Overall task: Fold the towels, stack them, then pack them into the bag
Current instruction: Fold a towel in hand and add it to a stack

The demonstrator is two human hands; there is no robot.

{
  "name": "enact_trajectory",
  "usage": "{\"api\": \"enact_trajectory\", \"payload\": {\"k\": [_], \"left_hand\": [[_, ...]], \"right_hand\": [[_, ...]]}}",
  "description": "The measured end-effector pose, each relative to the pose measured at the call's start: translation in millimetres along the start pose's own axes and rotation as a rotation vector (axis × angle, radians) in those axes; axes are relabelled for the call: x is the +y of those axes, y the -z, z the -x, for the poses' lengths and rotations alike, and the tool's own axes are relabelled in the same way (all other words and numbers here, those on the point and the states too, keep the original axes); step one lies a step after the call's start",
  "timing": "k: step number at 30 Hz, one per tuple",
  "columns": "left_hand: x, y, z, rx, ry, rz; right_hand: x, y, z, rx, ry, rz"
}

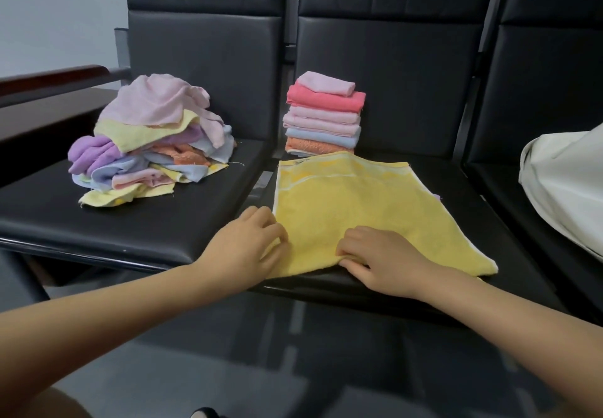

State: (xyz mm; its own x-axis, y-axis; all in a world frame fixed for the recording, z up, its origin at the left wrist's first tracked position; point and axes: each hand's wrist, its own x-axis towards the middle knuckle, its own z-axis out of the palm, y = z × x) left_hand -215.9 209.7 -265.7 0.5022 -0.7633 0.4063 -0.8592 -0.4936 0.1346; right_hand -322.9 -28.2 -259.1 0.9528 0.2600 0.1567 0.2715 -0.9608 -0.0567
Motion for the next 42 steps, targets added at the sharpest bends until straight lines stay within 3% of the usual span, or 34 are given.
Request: {"api": "enact_trajectory", "payload": {"k": [3, 7, 13, 21, 25, 28, 30, 35, 39, 42], "left_hand": [[15.8, -2.7, -10.7, -0.045, -0.049, 0.038], [30.4, -12.7, -32.1, -0.121, -0.054, -0.107], [13.4, -12.6, -74.8, -0.020, 0.098, 0.249], [-13.5, 3.8, -111.1, 0.171, 0.152, 0.271], [-20.4, 2.5, -117.2, 0.184, 0.209, 0.238], [-13.9, 5.8, -118.8, 0.203, 0.254, 0.342], [-3.9, 11.0, -118.7, 0.217, 0.263, 0.513], [15.9, 24.5, -109.9, 0.173, 0.271, 0.646], [21.1, 28.9, -96.7, 0.069, 0.268, 0.616], [26.3, 20.7, -81.8, -0.223, 0.263, 0.541]], "right_hand": [[4.1, 6.2, -9.2, -0.022, -0.001, -0.067], [11.1, 20.9, -22.1, -0.011, -0.046, -0.154], [34.7, 44.9, -34.1, 0.035, -0.141, -0.113], [96.3, 72.7, -10.1, 0.059, -0.521, -0.080], [125.7, 78.5, 16.8, 0.202, -0.662, -0.343], [127.2, 76.0, 37.8, 0.422, -0.708, -0.906], [126.2, 71.2, 46.6, 0.514, -0.710, -1.133], [113.1, 76.6, 61.6, 0.584, -0.747, -0.974], [99.3, 75.9, 82.6, 0.465, -0.776, -1.002], [88.6, 67.5, 96.9, 0.195, -0.818, -0.901]]}}
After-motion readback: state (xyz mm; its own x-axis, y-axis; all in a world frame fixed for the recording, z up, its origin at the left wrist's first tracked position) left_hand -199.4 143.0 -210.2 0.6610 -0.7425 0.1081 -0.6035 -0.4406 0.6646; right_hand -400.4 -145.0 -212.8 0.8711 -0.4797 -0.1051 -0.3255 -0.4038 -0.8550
